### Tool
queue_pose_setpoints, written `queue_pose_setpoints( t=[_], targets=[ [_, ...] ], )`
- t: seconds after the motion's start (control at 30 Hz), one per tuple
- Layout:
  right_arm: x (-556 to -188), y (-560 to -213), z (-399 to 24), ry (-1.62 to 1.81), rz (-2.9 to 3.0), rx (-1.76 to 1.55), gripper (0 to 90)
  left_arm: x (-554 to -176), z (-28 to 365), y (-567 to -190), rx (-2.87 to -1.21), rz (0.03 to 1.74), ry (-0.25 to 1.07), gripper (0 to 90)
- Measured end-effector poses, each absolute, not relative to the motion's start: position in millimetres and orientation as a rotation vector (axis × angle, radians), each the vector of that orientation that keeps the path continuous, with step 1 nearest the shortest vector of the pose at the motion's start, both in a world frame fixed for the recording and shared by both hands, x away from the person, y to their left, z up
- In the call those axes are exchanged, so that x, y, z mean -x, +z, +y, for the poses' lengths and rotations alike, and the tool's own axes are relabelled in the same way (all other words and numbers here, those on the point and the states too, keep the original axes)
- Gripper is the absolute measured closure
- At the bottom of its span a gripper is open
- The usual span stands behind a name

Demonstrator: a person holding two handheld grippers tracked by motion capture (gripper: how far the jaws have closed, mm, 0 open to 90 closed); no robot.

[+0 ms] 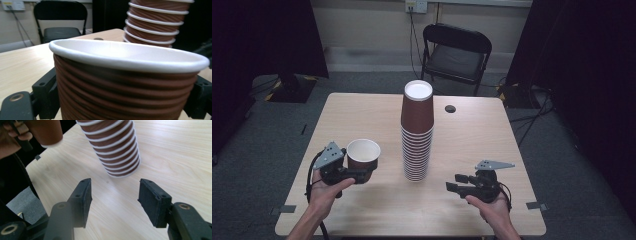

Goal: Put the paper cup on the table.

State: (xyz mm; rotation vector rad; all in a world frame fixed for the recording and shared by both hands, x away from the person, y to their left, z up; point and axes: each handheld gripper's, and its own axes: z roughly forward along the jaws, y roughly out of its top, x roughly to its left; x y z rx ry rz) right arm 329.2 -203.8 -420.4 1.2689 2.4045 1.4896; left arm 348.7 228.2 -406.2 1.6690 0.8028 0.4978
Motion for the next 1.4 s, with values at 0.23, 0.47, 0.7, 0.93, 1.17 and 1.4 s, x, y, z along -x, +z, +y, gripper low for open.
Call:
queue_pose_setpoints(
  t=[0.23, 0.47, 0.7, 0.93, 1.17, 1.4],
  targets=[
    [-328.6, -428.4, -207.8, 1.466, 2.390, -1.294, 44.3, -363.8, 233.3, -410.2, -1.637, 0.853, 0.523, 10.4],
    [-328.8, -431.3, -205.4, 1.442, 2.395, -1.280, 44.2, -377.8, 235.9, -416.1, -1.629, 0.894, 0.536, 10.4],
    [-330.4, -434.2, -205.5, 1.441, 2.400, -1.296, 44.2, -398.0, 234.1, -426.3, -1.609, 0.941, 0.550, 10.4],
    [-330.3, -434.8, -205.7, 1.439, 2.401, -1.294, 44.8, -416.7, 233.6, -440.5, -1.608, 0.995, 0.566, 10.2],
    [-331.6, -437.3, -204.7, 1.435, 2.411, -1.296, 44.9, -429.6, 228.3, -450.9, -1.591, 1.000, 0.586, 10.3],
    [-331.3, -438.1, -204.0, 1.436, 2.416, -1.297, 45.0, -440.2, 227.4, -462.2, -1.609, 1.049, 0.576, 10.2]
  ],
)
